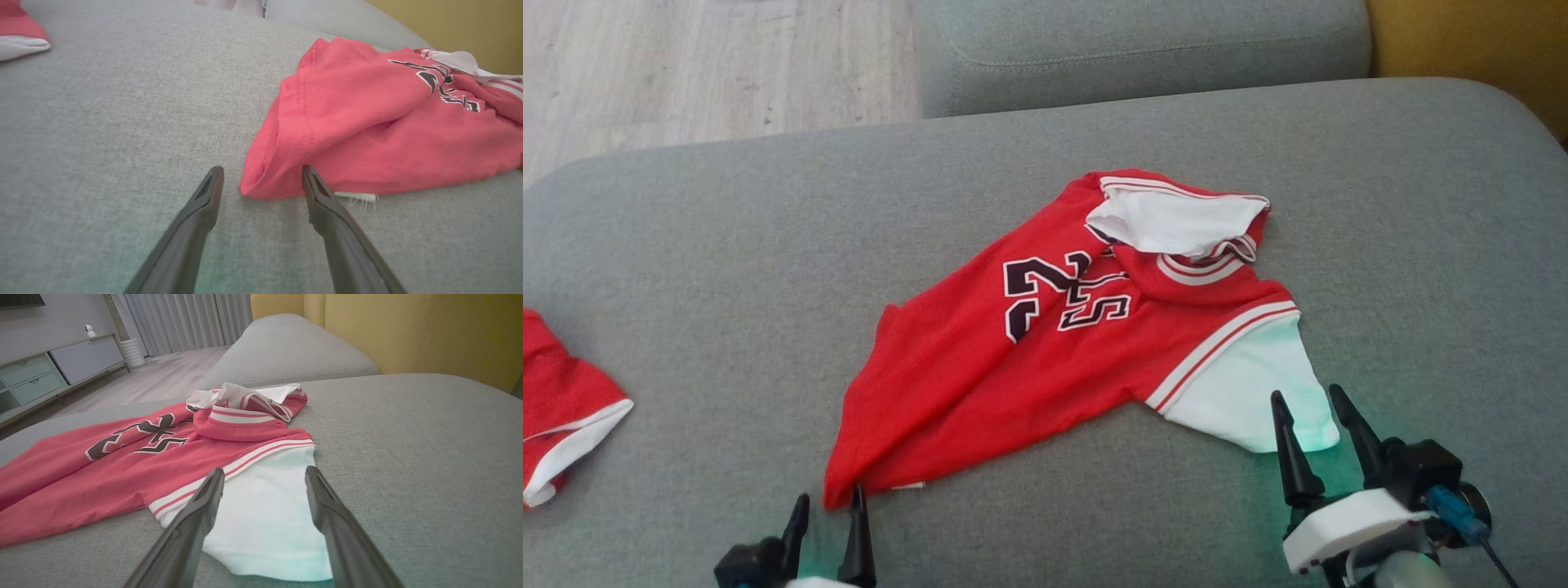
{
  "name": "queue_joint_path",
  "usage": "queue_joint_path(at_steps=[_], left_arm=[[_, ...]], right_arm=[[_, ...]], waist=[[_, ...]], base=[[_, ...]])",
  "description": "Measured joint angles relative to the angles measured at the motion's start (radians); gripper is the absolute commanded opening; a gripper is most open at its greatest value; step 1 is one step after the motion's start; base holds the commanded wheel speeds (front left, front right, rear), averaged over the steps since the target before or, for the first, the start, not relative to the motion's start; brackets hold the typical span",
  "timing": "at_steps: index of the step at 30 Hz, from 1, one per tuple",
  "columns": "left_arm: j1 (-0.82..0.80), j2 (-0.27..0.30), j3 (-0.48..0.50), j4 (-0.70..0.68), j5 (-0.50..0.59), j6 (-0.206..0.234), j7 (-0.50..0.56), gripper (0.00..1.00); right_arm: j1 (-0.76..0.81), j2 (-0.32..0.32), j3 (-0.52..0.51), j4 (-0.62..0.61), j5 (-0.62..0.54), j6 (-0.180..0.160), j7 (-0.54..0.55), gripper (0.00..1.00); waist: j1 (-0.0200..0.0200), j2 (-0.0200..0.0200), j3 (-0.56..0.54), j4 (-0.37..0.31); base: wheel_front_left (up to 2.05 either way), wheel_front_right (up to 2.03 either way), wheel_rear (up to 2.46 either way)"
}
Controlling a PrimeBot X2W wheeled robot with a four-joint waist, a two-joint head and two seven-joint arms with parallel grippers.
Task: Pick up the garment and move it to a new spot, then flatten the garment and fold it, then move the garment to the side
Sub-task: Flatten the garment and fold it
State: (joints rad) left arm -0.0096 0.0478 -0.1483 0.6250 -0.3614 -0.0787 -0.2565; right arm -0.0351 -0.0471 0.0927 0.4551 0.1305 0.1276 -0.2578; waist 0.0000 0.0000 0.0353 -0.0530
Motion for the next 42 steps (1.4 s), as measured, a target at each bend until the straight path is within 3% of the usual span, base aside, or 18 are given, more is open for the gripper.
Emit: queue_joint_path(at_steps=[13, 14, 15, 16, 17, 26, 36, 37, 38, 42], left_arm=[[-0.082, 0.000, -0.020, 0.083, -0.088, -0.027, -0.001, 1.00], [-0.092, 0.000, -0.020, 0.086, -0.093, -0.028, -0.002, 0.88], [-0.102, 0.000, -0.021, 0.091, -0.106, -0.029, -0.002, 0.67], [-0.113, 0.000, -0.023, 0.100, -0.117, -0.031, -0.002, 0.31], [-0.122, 0.000, -0.027, 0.110, -0.122, -0.035, -0.003, 0.00], [-0.151, 0.001, -0.054, 0.123, -0.140, -0.046, -0.009, 0.00], [-0.151, 0.001, -0.071, 0.089, -0.131, -0.053, -0.009, 0.00], [-0.151, 0.001, -0.073, 0.086, -0.131, -0.053, -0.009, 0.00], [-0.151, 0.001, -0.072, 0.082, -0.130, -0.053, -0.008, 0.00], [-0.149, 0.000, -0.044, 0.046, -0.112, -0.053, -0.001, 0.00]], right_arm=[[-0.021, 0.000, 0.008, 0.009, -0.010, 0.000, 0.000, 1.00], [-0.024, 0.000, 0.007, 0.012, -0.011, 0.000, 0.000, 1.00], [-0.027, 0.000, 0.005, 0.016, -0.015, 0.000, 0.000, 1.00], [-0.029, 0.000, 0.001, 0.023, -0.017, 0.000, 0.000, 1.00], [-0.033, 0.000, -0.003, 0.033, -0.017, 0.000, 0.000, 1.00], [-0.111, 0.000, -0.067, 0.197, 0.018, 0.000, 0.000, 1.00], [-0.266, -0.008, -0.017, 0.475, 0.075, 0.000, -0.007, 1.00], [-0.274, -0.012, 0.001, 0.488, 0.097, 0.000, -0.007, 0.69], [-0.280, -0.019, 0.025, 0.494, 0.128, 0.000, -0.007, 0.00], [-0.303, -0.029, 0.114, 0.505, 0.204, 0.000, -0.008, 0.00]], waist=[[0.0000, 0.0000, 0.035, -0.029], [0.0000, 0.0000, 0.040, -0.030], [0.0000, 0.0000, 0.045, -0.031], [0.0000, 0.0000, 0.050, -0.033], [0.0000, 0.0000, 0.054, -0.034], [0.0000, 0.0000, 0.083, -0.030], [-0.0001, 0.0000, 0.108, 0.004], [-0.0001, 0.0000, 0.110, 0.006], [-0.0001, 0.0000, 0.111, 0.008], [0.0000, 0.0000, 0.106, 0.008]], base=[[0.00, 0.00, 0.00], [0.00, 0.00, 0.00], [0.00, 0.00, 0.00], [0.00, 0.00, 0.00], [0.00, 0.00, 0.00], [0.00, 0.00, 0.00], [0.00, 0.00, 0.00], [0.00, 0.00, 0.00], [0.00, 0.00, 0.00], [0.00, 0.00, 0.00]])
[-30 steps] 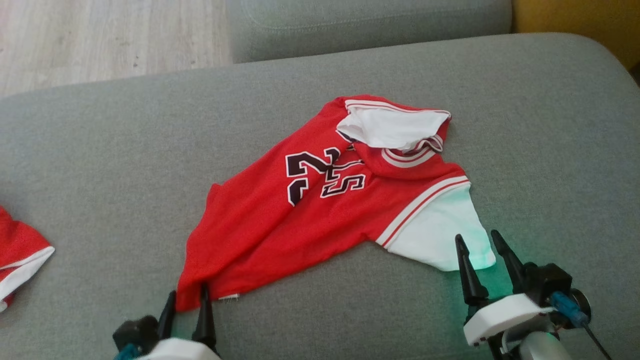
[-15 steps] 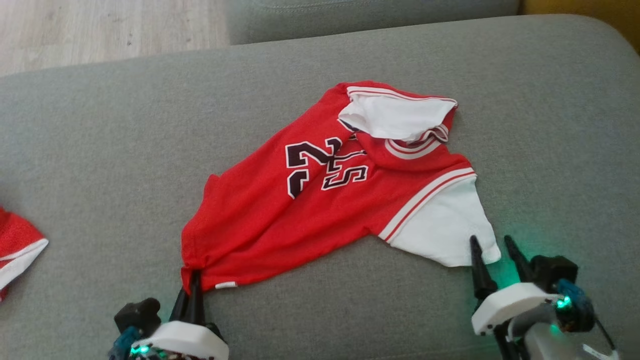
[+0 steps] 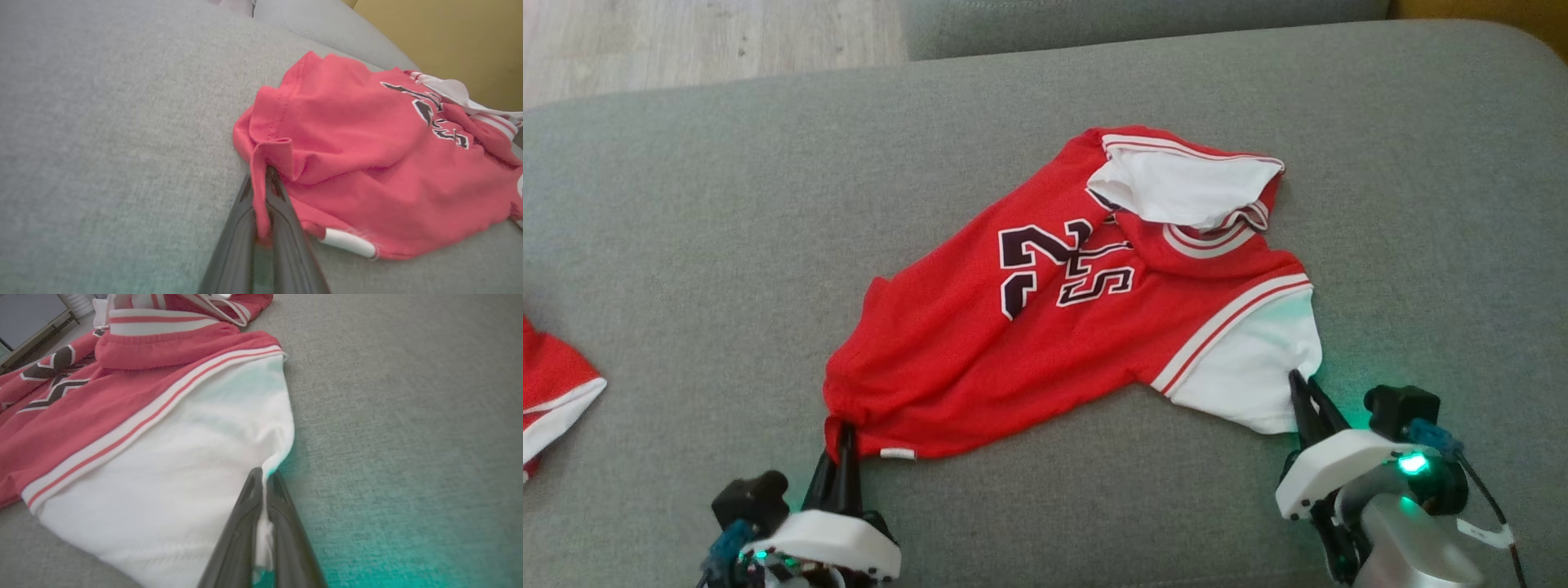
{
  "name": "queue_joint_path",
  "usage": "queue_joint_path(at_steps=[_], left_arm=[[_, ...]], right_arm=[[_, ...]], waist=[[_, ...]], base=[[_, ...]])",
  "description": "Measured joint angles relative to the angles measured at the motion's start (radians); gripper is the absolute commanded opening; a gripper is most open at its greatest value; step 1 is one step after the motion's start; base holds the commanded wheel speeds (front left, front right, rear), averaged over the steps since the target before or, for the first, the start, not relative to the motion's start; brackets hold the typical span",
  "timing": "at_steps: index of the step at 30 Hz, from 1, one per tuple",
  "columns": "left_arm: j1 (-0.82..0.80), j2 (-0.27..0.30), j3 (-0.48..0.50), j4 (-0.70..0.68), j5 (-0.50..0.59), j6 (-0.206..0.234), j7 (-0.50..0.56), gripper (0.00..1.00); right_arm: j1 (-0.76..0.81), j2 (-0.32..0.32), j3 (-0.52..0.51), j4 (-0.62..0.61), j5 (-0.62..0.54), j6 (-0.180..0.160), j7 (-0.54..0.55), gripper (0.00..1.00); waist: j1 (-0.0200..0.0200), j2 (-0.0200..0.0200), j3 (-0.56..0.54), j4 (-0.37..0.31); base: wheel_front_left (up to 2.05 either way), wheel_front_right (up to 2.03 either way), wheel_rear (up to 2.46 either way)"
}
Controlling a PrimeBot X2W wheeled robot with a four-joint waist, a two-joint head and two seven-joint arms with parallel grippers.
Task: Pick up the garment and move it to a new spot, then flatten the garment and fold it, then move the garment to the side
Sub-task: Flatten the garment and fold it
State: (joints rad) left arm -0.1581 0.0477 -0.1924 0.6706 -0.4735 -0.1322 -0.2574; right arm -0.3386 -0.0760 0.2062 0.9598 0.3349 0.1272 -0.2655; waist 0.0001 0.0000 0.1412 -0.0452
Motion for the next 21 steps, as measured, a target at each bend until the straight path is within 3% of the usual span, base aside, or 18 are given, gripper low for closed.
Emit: queue_joint_path(at_steps=[4, 9, 11, 21], left_arm=[[0.001, -0.001, 0.012, -0.071, 0.006, 0.000, 0.001, 0.00], [-0.011, 0.005, 0.041, -0.226, -0.014, 0.000, 0.001, 0.00], [-0.023, 0.011, 0.046, -0.252, -0.025, 0.000, 0.001, 0.00], [-0.335, 0.215, 0.021, -0.406, -0.141, 0.000, 0.002, 0.00]], right_arm=[[0.005, 0.003, 0.025, -0.035, 0.051, 0.000, 0.003, 0.00], [0.013, 0.000, 0.018, -0.303, 0.116, 0.000, 0.010, 0.00], [0.009, -0.007, 0.018, -0.356, 0.135, 0.000, 0.010, 0.00], [-0.224, -0.160, 0.023, -0.725, 0.248, 0.000, 0.010, 0.00]], waist=[[0.0001, 0.0000, -0.025, -0.001], [0.0000, 0.0000, -0.076, -0.002], [0.0000, 0.0000, -0.089, -0.002], [0.0000, 0.0000, -0.175, 0.006]], base=[[0.00, 0.00, 0.00], [0.00, 0.00, 0.00], [0.00, 0.00, 0.00], [0.00, 0.00, 0.00]])
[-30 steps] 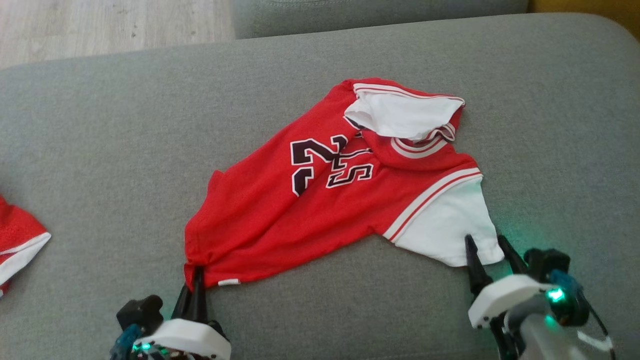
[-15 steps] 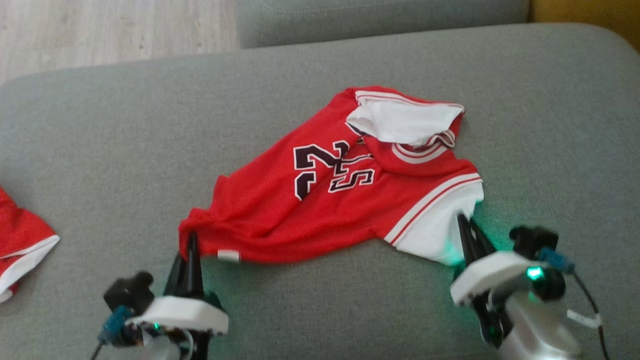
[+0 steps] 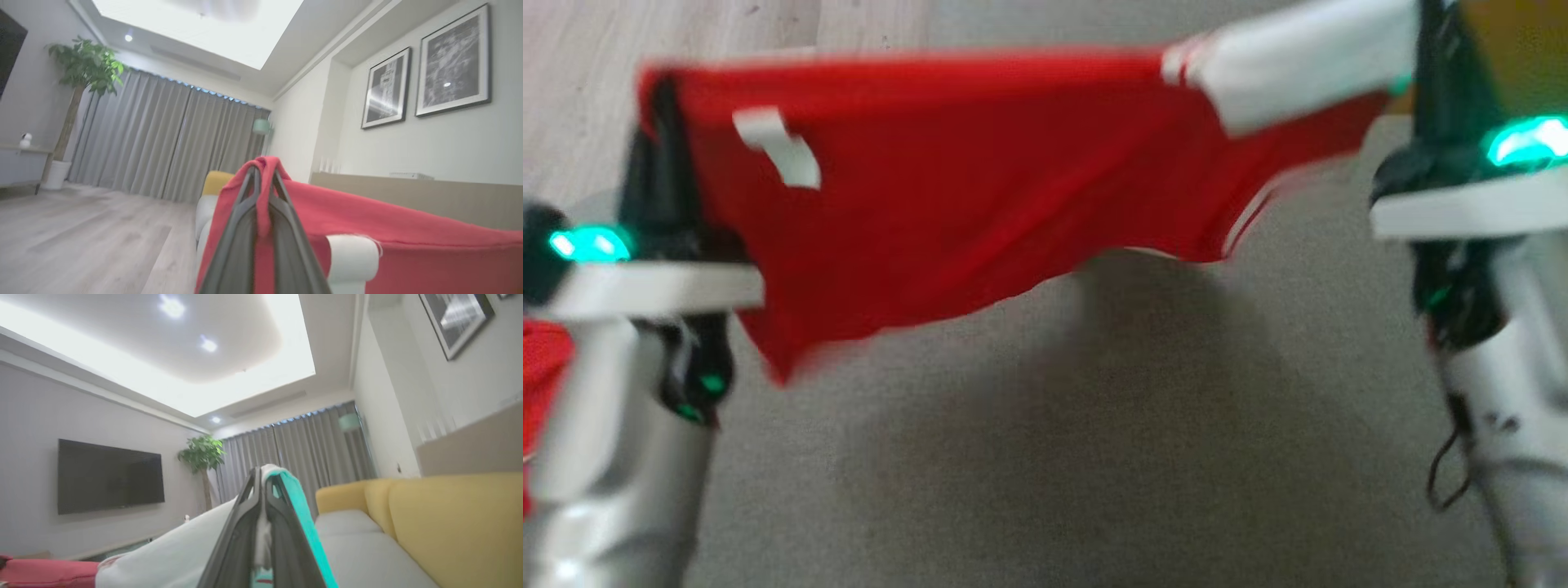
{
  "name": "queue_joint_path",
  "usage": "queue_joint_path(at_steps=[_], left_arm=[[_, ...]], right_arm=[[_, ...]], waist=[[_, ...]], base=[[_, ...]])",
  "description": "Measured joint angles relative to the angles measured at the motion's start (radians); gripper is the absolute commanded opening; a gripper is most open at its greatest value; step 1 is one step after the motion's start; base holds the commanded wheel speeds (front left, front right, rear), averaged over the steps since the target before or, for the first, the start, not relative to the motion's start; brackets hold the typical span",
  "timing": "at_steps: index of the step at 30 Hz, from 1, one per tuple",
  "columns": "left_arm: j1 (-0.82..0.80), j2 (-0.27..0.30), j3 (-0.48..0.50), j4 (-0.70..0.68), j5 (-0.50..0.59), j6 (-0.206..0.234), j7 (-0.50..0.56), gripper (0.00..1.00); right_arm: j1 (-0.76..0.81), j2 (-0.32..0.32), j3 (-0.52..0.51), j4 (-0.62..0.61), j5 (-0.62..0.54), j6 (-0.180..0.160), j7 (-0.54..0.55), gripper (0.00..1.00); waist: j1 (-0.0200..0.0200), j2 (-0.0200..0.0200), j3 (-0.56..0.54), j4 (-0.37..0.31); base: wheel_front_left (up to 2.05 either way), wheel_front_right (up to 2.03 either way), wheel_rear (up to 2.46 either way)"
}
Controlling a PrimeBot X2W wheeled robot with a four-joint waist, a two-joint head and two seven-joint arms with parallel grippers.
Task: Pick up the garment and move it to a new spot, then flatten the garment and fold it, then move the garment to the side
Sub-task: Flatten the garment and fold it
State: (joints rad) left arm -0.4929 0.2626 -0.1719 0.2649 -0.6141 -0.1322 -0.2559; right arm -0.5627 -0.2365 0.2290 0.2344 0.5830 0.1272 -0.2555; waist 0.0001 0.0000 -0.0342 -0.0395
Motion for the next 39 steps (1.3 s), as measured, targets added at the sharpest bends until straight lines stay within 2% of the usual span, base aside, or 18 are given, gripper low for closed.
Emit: queue_joint_path(at_steps=[5, 10, 12, 16, 18, 20, 24, 28, 32, 36, 39], left_arm=[[-0.120, 0.091, -0.013, -0.104, -0.037, 0.000, 0.074, 0.00], [-0.182, 0.116, -0.006, -0.161, -0.065, 0.028, 0.194, 0.00], [-0.191, 0.128, -0.021, -0.166, -0.062, 0.032, 0.229, 0.00], [-0.192, 0.119, -0.026, -0.146, -0.069, 0.071, 0.272, 0.00], [-0.198, 0.108, -0.025, -0.121, -0.074, 0.090, 0.278, 0.00], [-0.222, 0.106, -0.042, -0.067, -0.052, 0.091, 0.282, 0.00], [-0.331, 0.082, -0.053, 0.069, -0.021, 0.102, 0.241, 0.00], [-0.518, 0.035, -0.051, 0.190, -0.002, 0.101, 0.144, 0.00], [-0.679, 0.014, -0.037, 0.267, 0.031, 0.091, 0.034, 0.00], [-0.727, -0.002, -0.005, 0.334, 0.033, 0.065, 0.004, 0.00], [-0.660, -0.027, 0.011, 0.402, 0.011, 0.040, 0.001, 0.00]], right_arm=[[-0.129, -0.073, 0.007, -0.121, 0.045, 0.000, 0.004, 0.00], [-0.229, -0.094, -0.015, -0.153, 0.067, 0.000, 0.083, 0.00], [-0.258, -0.095, -0.018, -0.127, 0.067, 0.000, 0.119, 0.00], [-0.289, -0.088, -0.024, -0.025, 0.053, 0.000, 0.170, 0.00], [-0.319, -0.073, -0.035, 0.032, 0.036, 0.000, 0.178, 0.00], [-0.373, -0.057, -0.029, 0.085, 0.010, 0.000, 0.165, 0.00], [-0.532, -0.042, 0.004, 0.195, -0.054, 0.000, 0.088, 0.00], [-0.695, -0.019, -0.047, 0.315, -0.113, 0.000, 0.021, 0.00], [-0.798, -0.004, -0.140, 0.364, -0.165, 0.000, 0.004, 0.00], [-0.807, 0.018, -0.177, 0.362, -0.172, 0.000, 0.003, 0.00], [-0.730, 0.021, -0.162, 0.371, -0.169, 0.000, 0.000, 0.00]], waist=[[-0.0002, 0.0000, -0.024, 0.015], [-0.0002, 0.0000, -0.019, 0.030], [-0.0001, 0.0000, -0.007, 0.034], [-0.0001, 0.0000, 0.034, 0.041], [-0.0002, 0.0000, 0.069, 0.043], [0.0000, 0.0000, 0.110, 0.044], [0.0001, 0.0000, 0.203, 0.044], [0.0004, -0.0001, 0.296, 0.041], [0.0004, -0.0001, 0.367, 0.032], [0.0002, -0.0001, 0.401, 0.016], [-0.0001, 0.0000, 0.405, 0.004]], base=[[0.00, 0.00, 0.00], [0.00, 0.00, 0.00], [0.00, 0.00, 0.00], [0.00, 0.00, 0.00], [0.00, 0.00, 0.00], [0.00, 0.00, 0.00], [0.00, 0.00, 0.00], [0.00, 0.00, 0.00], [0.00, 0.00, 0.00], [0.00, 0.00, 0.00], [0.00, 0.00, 0.00]])
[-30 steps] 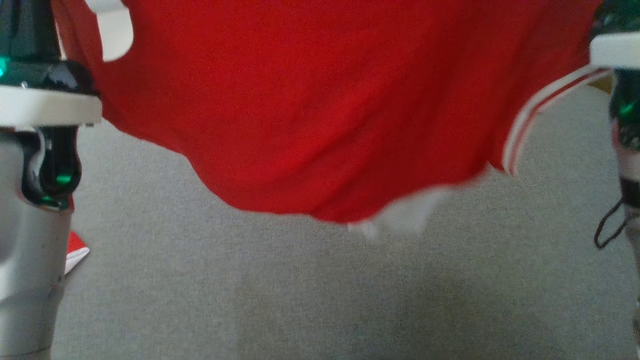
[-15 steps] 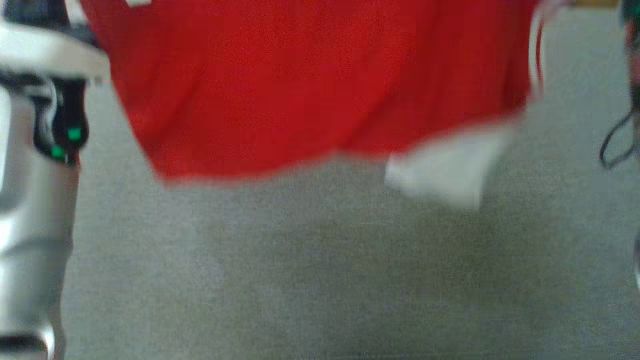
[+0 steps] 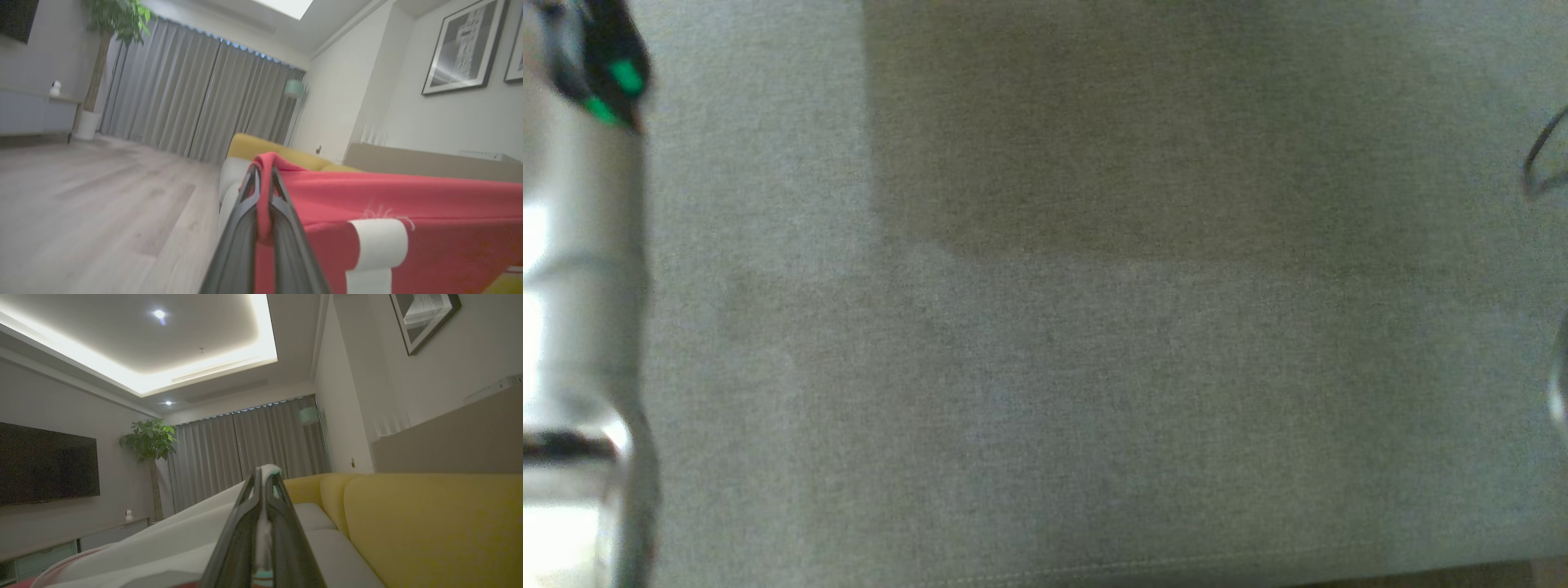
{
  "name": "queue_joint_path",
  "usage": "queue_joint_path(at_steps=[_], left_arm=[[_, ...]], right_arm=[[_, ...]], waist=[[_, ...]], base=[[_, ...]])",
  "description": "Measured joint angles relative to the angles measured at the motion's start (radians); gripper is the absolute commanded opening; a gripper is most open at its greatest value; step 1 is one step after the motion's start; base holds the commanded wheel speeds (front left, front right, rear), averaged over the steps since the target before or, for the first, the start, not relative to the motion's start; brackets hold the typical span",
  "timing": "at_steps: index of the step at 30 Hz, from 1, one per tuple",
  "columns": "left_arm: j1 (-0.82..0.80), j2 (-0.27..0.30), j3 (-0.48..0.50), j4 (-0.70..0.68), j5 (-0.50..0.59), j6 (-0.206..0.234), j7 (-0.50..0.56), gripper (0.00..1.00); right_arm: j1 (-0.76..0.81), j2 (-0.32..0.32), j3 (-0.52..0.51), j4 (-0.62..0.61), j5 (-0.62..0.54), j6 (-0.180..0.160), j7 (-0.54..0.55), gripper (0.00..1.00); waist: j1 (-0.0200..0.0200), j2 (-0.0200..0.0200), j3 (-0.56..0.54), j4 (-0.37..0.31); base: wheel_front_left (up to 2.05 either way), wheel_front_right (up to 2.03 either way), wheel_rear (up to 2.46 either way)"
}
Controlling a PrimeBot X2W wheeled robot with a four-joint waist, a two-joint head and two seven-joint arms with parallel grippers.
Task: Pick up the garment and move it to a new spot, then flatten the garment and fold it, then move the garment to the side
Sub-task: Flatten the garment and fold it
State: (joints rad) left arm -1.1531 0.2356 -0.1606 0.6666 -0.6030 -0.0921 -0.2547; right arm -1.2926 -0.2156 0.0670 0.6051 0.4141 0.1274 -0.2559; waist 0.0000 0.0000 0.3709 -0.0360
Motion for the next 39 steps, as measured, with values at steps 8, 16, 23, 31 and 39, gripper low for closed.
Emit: queue_joint_path(at_steps=[8, 16, 23, 31, 39], left_arm=[[0.357, -0.081, 0.085, 0.108, -0.053, -0.032, -0.001, 0.00], [0.595, -0.164, 0.217, 0.130, -0.060, -0.041, -0.006, 0.00], [0.755, -0.188, 0.214, 0.086, -0.043, -0.041, -0.006, 0.00], [0.945, -0.200, 0.229, 0.068, -0.075, -0.041, -0.006, 0.00], [1.084, -0.201, 0.192, 0.066, -0.112, -0.041, -0.004, 0.00]], right_arm=[[0.426, -0.011, 0.138, 0.033, 0.110, 0.000, 0.001, 0.00], [0.770, -0.025, 0.292, -0.005, 0.247, 0.000, 0.009, 0.00], [0.922, -0.044, 0.327, -0.065, 0.306, 0.000, 0.008, 0.00], [1.106, -0.049, 0.360, -0.085, 0.325, 0.000, 0.008, 0.00], [1.256, -0.051, 0.373, -0.078, 0.329, 0.000, 0.008, 0.00]], waist=[[0.0000, 0.0000, -0.011, -0.011], [-0.0003, 0.0000, -0.045, -0.040], [-0.0003, 0.0001, -0.116, -0.050], [-0.0003, 0.0001, -0.229, -0.061], [-0.0002, 0.0001, -0.323, -0.056]], base=[[0.00, 0.00, 0.00], [0.00, 0.00, 0.00], [0.00, 0.00, 0.00], [0.00, 0.00, 0.00], [0.00, 0.00, 0.00]])
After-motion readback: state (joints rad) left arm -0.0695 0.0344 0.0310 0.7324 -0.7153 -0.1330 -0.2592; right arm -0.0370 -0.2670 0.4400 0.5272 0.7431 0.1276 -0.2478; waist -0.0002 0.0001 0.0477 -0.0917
